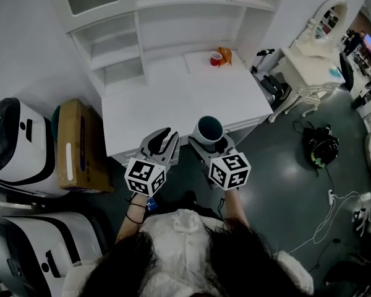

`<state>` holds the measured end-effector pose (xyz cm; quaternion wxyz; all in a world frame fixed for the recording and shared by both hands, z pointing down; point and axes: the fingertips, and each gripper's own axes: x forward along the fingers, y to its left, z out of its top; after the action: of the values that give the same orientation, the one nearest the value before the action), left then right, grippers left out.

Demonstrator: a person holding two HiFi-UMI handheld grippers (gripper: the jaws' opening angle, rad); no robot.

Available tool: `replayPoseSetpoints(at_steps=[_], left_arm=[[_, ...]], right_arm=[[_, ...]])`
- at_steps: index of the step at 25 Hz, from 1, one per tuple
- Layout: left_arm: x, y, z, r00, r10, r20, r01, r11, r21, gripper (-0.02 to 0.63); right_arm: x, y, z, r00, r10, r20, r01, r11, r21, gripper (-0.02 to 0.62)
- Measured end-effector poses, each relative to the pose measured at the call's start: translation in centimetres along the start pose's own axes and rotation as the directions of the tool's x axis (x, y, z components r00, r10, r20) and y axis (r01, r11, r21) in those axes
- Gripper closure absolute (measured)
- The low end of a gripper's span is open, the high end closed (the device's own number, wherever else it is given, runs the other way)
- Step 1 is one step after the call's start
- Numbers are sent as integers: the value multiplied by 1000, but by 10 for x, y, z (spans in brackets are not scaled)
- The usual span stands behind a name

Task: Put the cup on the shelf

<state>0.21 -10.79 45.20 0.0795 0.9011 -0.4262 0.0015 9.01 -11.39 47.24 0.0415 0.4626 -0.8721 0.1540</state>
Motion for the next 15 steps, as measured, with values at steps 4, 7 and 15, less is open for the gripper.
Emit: replayPoseSetpoints(at_steps=[4, 7, 15], left_arm=[[34, 1, 4, 999, 36, 1, -36, 999, 12, 515], [53, 3, 6, 998, 66, 5, -66, 998, 17, 515], [84, 5, 8, 995, 99, -11, -98, 995, 35, 515]], right_arm=[[11, -33, 14, 999, 36, 5, -36, 999, -10, 256], [19, -53, 20, 998, 62, 2, -62, 998, -14, 256], [37, -83, 30, 994, 105, 0, -105, 994, -14, 256]])
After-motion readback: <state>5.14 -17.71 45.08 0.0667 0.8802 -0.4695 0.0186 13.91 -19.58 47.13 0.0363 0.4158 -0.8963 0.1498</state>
